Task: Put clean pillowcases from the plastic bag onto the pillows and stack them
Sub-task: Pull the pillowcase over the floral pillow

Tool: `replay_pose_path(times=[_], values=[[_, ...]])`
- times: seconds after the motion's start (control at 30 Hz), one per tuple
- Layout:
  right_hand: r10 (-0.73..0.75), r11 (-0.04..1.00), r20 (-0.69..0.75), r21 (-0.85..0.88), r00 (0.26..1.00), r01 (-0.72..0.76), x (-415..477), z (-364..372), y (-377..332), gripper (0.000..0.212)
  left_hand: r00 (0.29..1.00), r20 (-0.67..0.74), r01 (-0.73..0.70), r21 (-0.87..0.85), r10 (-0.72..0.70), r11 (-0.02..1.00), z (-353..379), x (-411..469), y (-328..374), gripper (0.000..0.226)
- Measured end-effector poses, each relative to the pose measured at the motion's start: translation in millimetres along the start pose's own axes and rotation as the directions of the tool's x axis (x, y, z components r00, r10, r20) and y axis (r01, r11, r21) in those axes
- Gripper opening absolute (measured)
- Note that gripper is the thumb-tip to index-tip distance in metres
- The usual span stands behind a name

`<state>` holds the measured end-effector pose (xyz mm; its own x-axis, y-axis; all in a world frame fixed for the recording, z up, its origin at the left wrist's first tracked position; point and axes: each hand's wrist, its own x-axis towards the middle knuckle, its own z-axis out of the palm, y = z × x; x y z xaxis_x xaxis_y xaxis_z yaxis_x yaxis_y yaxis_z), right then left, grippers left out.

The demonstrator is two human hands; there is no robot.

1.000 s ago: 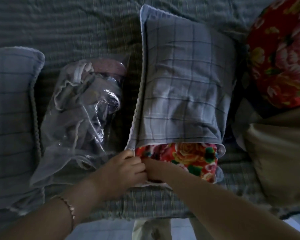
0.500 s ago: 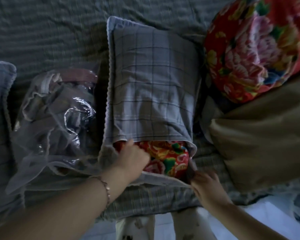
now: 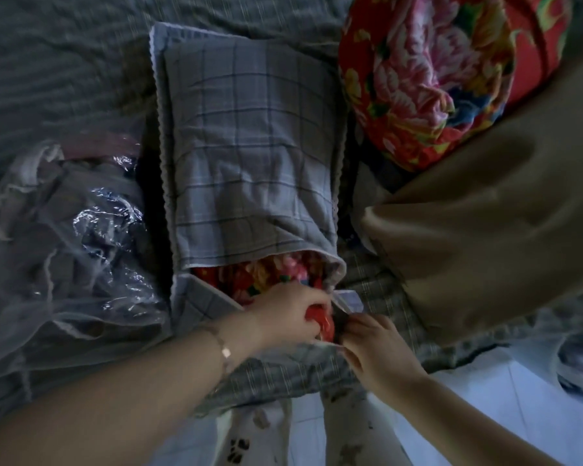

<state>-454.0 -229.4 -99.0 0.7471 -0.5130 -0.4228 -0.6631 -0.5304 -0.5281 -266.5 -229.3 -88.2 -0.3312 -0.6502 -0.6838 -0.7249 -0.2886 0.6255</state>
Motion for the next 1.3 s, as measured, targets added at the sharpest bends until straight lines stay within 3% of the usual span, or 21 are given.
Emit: replay_pose_path(times=[0.07,0.1,0.2,0.3,0.4,0.47,0.53,0.63,0.7,0.77,0.87,0.9,0.97,1.03,1.07,1.1,1.17,1.23,1.3], values=[[-0.068,0.995,0.021,0.079,0.997,0.066,-9.6,-2.5,-1.1,0.014,0.998,0.017,0.064,-0.276,-0.062,0.959,12.9,-22.5,-8.0,0.025],[-0.112,0.989,0.040,0.106,0.993,0.107,-12.9,-6.7,-0.4,0.017,0.994,0.017,0.111,-0.317,-0.111,0.942,23.3,-25.5,-16.0,0.027],[-0.267,0.964,0.095,0.008,0.959,0.268,-12.9,-19.4,-0.9,0.022,0.962,-0.094,0.233,-0.215,-0.258,0.948,45.2,-5.9,-29.4,0.024],[-0.325,0.939,0.112,-0.081,0.939,0.335,-1.8,-16.1,3.0,0.024,0.932,-0.229,0.255,-0.133,-0.280,0.958,57.7,22.6,-6.6,0.016],[-0.284,0.943,0.149,-0.134,0.947,0.304,-0.8,-11.0,11.0,0.018,0.967,-0.220,0.156,0.099,-0.131,0.983,70.7,23.7,11.3,0.024],[-0.203,0.959,0.146,-0.169,0.968,0.227,-0.7,-10.6,16.8,0.010,0.987,-0.158,0.045,0.067,-0.033,0.997,74.2,14.1,7.8,0.029],[-0.121,0.963,0.158,-0.219,0.980,0.154,4.2,-9.6,18.5,0.019,0.990,-0.068,-0.122,0.019,0.123,0.992,73.6,0.6,2.2,0.027],[-0.056,0.986,0.063,-0.156,0.996,0.066,18.6,-13.4,23.8,0.009,0.968,-0.015,-0.234,0.291,0.249,0.928,59.6,-20.7,-33.1,0.055],[-0.073,0.995,0.017,-0.061,0.997,0.074,22.1,-15.1,29.4,0.023,0.984,0.014,-0.167,0.443,0.180,0.881,39.3,-36.6,-70.1,0.055],[-0.175,0.983,-0.019,-0.064,0.984,0.174,23.4,-19.7,30.5,0.029,0.991,-0.058,-0.069,0.539,0.119,0.840,9.7,-56.7,-103.8,0.047],[-0.267,0.959,-0.104,-0.132,0.958,0.253,33.0,-23.0,34.8,0.031,0.972,-0.230,0.159,0.526,-0.041,0.836,-33.7,-79.9,-128.9,0.040],[-0.236,0.964,-0.155,-0.164,0.959,0.210,41.8,-22.9,35.5,0.036,0.946,-0.303,0.260,0.494,-0.116,0.830,-44.1,-81.7,-134.1,0.039],[-0.062,0.981,-0.227,-0.191,0.972,0.018,67.5,-17.7,32.1,0.052,0.841,-0.356,0.524,0.352,-0.407,0.775,-55.2,-75.8,-142.2,0.033],[0.235,0.946,-0.069,-0.213,0.970,-0.244,92.7,-5.9,26.0,0.049,0.708,-0.329,0.658,-0.016,-0.625,0.753,-55.8,-63.3,-141.4,0.021],[0.386,0.904,0.003,-0.200,0.923,-0.377,100.4,-0.1,25.6,0.043,0.675,-0.382,0.647,-0.104,-0.631,0.755,-54.9,-54.0,-135.5,0.021],[0.499,0.858,0.058,-0.175,0.865,-0.483,104.0,4.2,25.2,0.040,0.663,-0.477,0.619,-0.084,-0.577,0.781,-54.8,-44.3,-128.4,0.026],[0.610,0.790,0.104,-0.159,0.785,-0.593,99.5,10.4,24.8,0.038,0.729,-0.575,0.545,0.160,-0.371,0.823,-54.7,-29.3,-110.4,0.044],[0.614,0.784,0.082,-0.172,0.785,-0.596,85.4,17.5,26.3,0.036,0.857,-0.449,0.456,0.435,-0.252,0.777,-53.0,-15.1,-95.7,0.056],[0.568,0.819,-0.040,-0.069,0.822,-0.570,70.3,22.4,28.7,0.032,0.918,-0.324,0.388,0.606,-0.230,0.694,-48.1,-1.9,-91.5,0.053]])
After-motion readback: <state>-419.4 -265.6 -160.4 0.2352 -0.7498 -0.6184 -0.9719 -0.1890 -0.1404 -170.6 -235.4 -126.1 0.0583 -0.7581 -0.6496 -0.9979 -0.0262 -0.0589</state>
